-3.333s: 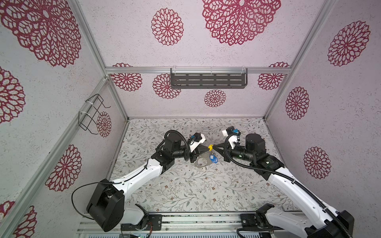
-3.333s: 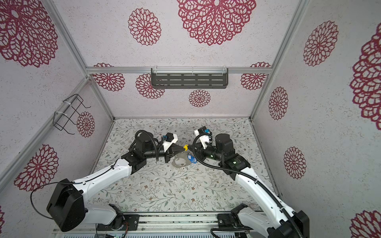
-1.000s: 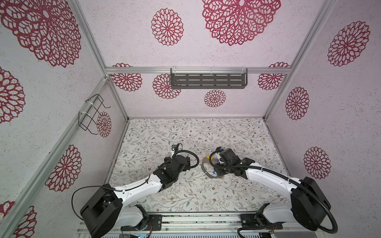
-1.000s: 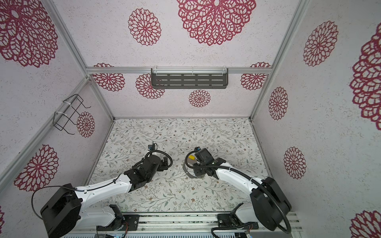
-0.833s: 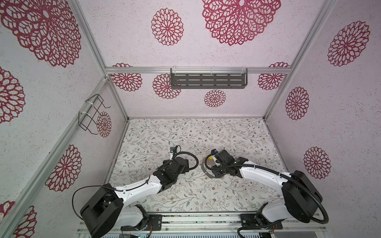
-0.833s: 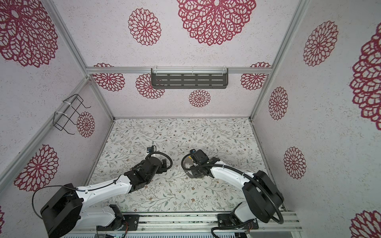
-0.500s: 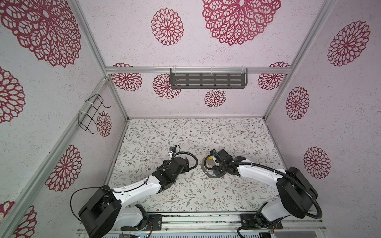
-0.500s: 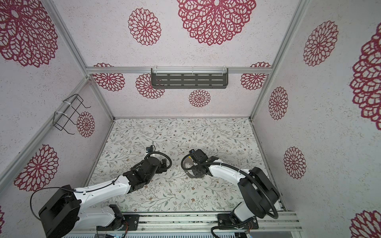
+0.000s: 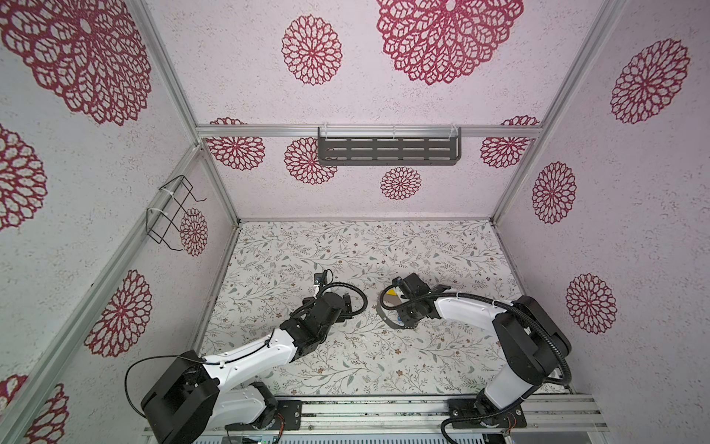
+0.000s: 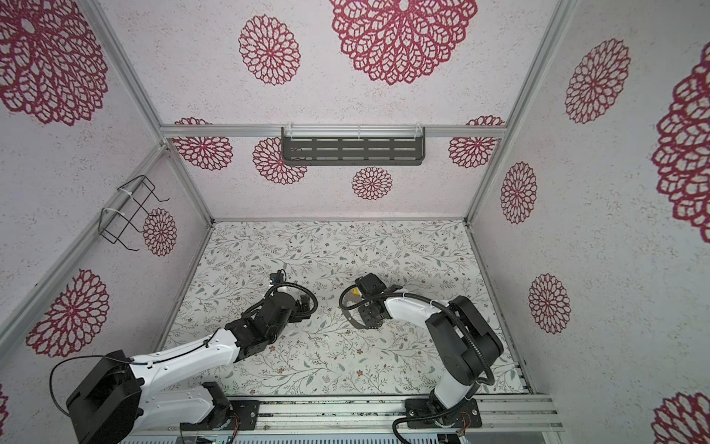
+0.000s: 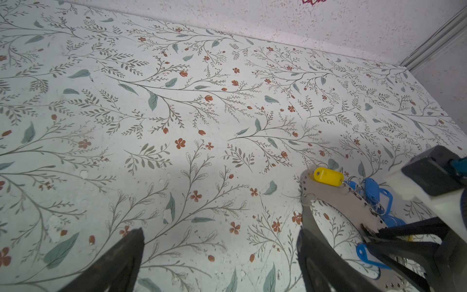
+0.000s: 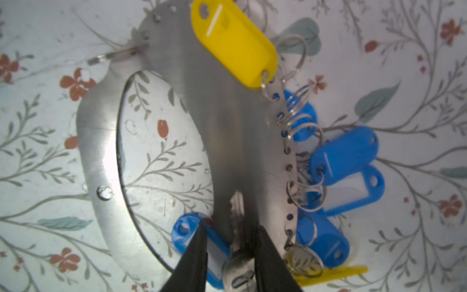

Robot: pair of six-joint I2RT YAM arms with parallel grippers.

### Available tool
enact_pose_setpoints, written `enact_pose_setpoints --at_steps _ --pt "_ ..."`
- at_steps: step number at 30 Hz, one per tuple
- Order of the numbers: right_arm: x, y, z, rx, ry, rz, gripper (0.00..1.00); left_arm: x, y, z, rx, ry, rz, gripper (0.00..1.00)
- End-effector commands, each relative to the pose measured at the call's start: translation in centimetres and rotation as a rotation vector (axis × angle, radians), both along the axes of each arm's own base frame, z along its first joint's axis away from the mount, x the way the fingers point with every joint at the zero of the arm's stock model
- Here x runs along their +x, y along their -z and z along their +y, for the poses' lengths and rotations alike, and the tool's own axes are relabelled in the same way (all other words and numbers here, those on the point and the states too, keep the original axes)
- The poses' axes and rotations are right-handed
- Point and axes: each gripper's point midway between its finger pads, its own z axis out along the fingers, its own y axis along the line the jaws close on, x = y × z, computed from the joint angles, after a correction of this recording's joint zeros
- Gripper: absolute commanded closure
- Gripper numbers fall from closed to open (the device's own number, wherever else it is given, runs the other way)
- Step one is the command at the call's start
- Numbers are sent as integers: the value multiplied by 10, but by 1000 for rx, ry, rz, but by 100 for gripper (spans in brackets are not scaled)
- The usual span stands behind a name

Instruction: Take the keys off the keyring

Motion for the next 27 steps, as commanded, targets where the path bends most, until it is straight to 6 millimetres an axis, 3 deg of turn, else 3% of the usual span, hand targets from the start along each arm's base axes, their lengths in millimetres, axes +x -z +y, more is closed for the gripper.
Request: enact_pose_setpoints --at_steps 1,8,16,22,25,27 --pt "-1 3 -8 -37 26 19 87 3 -9 1 -20 -3 -15 3" --pt "10 -21 -12 -39 58 -55 100 3 -15 3 -21 -5 -26 3" --pt "18 -67 -8 51 87 -174 100 4 -20 -1 -33 12 -38 3" --pt "17 -156 13 344 115 -316 100 1 -32 -27 -56 172 -69 3" --pt "17 -205 19 467 121 -387 100 -5 -53 -40 -81 273 -116 3" --pt "17 -234 23 528 125 -411 100 -15 -78 -55 -132 387 -177 0"
